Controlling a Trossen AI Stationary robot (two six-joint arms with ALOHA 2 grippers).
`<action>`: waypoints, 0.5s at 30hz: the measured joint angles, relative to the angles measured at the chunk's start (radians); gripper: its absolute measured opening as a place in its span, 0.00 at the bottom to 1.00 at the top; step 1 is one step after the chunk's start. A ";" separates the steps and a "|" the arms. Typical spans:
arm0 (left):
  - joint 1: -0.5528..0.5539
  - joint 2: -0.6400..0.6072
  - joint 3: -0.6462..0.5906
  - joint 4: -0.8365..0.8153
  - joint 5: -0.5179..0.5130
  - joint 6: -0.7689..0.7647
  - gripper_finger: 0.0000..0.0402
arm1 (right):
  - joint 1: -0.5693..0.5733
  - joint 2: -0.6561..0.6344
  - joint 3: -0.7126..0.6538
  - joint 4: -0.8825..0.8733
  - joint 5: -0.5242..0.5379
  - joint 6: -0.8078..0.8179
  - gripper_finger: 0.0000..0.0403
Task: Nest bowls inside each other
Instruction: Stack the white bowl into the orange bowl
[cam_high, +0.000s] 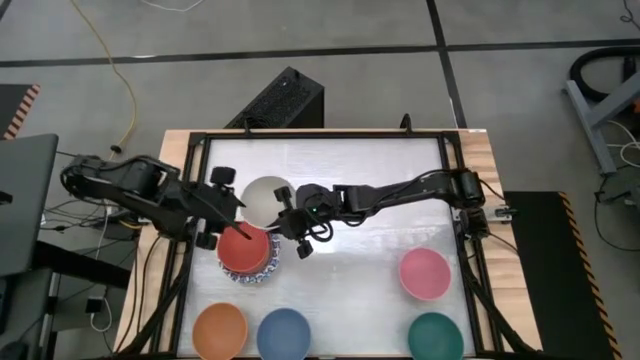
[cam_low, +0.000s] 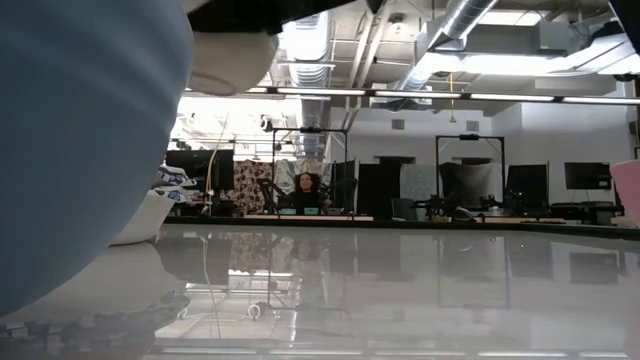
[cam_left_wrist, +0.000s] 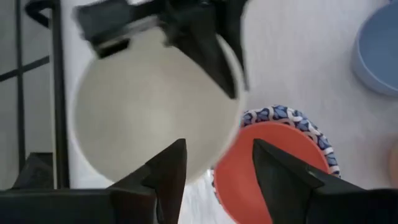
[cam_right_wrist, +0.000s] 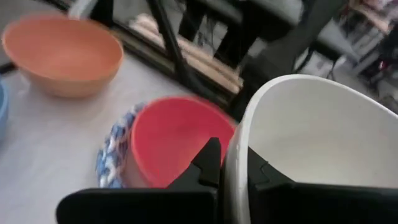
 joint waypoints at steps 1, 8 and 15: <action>-0.007 -0.008 0.006 -0.004 -0.013 -0.015 0.44 | -0.002 0.003 0.000 0.012 -0.018 0.000 0.07; -0.039 -0.081 0.010 -0.005 -0.093 -0.097 0.43 | -0.013 0.099 0.077 0.066 -0.110 0.010 0.07; -0.063 -0.128 0.010 -0.003 -0.116 -0.153 0.43 | -0.009 0.274 0.268 0.043 -0.256 0.010 0.07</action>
